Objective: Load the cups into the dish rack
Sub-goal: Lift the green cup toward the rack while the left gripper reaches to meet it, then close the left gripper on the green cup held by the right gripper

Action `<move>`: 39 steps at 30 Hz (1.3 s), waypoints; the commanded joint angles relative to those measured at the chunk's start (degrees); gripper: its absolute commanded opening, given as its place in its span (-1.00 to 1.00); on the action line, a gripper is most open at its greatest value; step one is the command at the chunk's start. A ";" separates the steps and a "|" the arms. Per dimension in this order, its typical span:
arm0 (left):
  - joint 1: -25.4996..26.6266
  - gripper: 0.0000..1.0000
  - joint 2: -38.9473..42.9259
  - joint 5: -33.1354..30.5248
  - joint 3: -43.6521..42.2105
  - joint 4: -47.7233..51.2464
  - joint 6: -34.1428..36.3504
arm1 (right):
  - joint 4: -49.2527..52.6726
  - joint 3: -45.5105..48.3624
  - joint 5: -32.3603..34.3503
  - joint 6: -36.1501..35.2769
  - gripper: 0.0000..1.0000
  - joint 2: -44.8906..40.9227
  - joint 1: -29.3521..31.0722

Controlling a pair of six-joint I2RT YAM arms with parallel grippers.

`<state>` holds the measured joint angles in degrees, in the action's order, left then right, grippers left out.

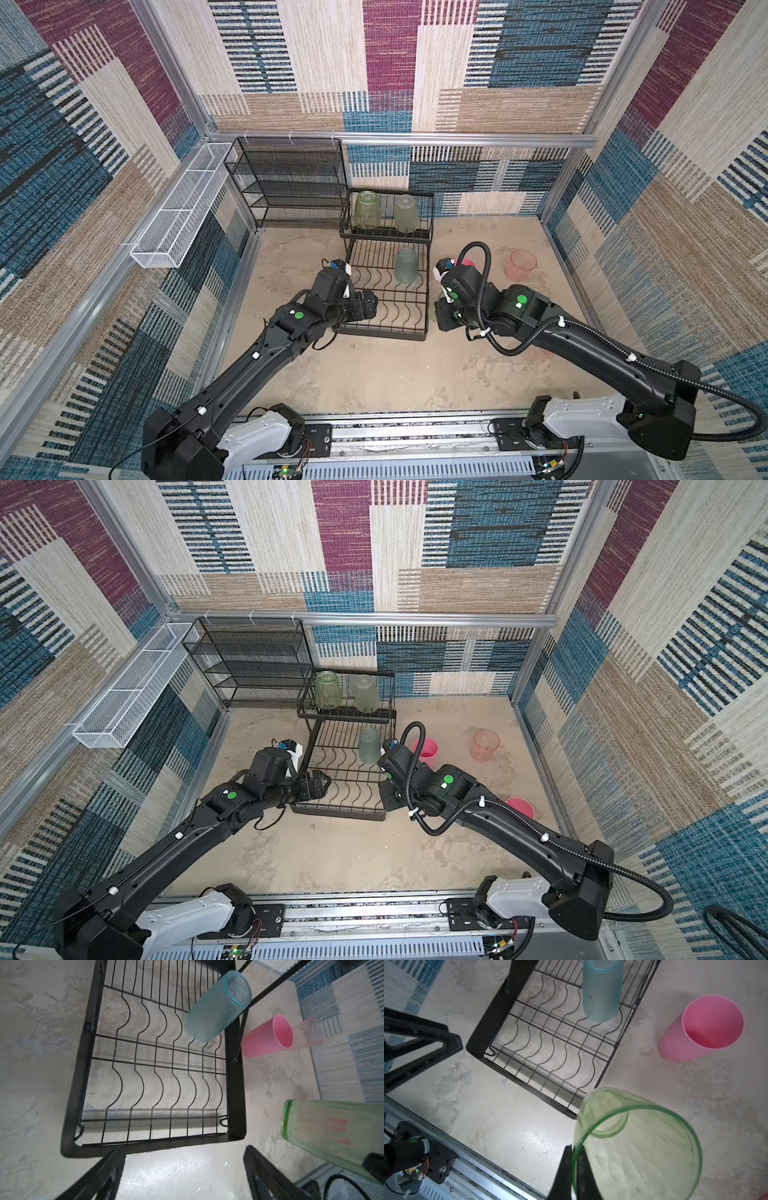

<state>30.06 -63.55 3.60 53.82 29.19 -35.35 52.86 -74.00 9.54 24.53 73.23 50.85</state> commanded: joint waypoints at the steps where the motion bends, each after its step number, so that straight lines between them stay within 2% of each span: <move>1: -4.31 0.88 0.93 10.07 -0.82 -2.47 -3.64 | -8.81 -3.06 -2.41 -5.09 -1.00 1.73 -0.22; 7: -11.35 0.90 3.34 17.98 -1.74 -5.44 -11.08 | -25.85 -4.22 -8.94 -8.13 -1.00 6.44 -0.58; 13: -17.65 0.90 7.06 25.29 -3.02 -9.50 -22.97 | -42.49 0.86 -13.54 -10.27 -1.00 7.22 -0.58; 16: -19.71 0.89 8.01 28.16 -4.31 -13.49 -29.19 | -50.53 3.98 -14.97 -10.67 -1.00 6.84 -0.58; 20: -21.66 0.88 8.32 32.59 -7.99 -23.55 -38.83 | -60.87 8.95 -18.66 -10.74 -1.00 6.39 -0.66; 29: -23.30 0.88 7.76 32.74 -15.44 -42.55 -54.44 | -77.16 16.95 -23.71 -8.99 -1.00 7.18 -1.10; 39: -23.35 0.87 6.44 30.77 -19.65 -53.53 -64.24 | -86.74 18.48 -26.06 -6.96 -1.00 10.62 -1.33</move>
<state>6.76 -56.27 34.83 35.11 -17.26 -94.67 -26.50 -55.44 -14.98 16.49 83.18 49.50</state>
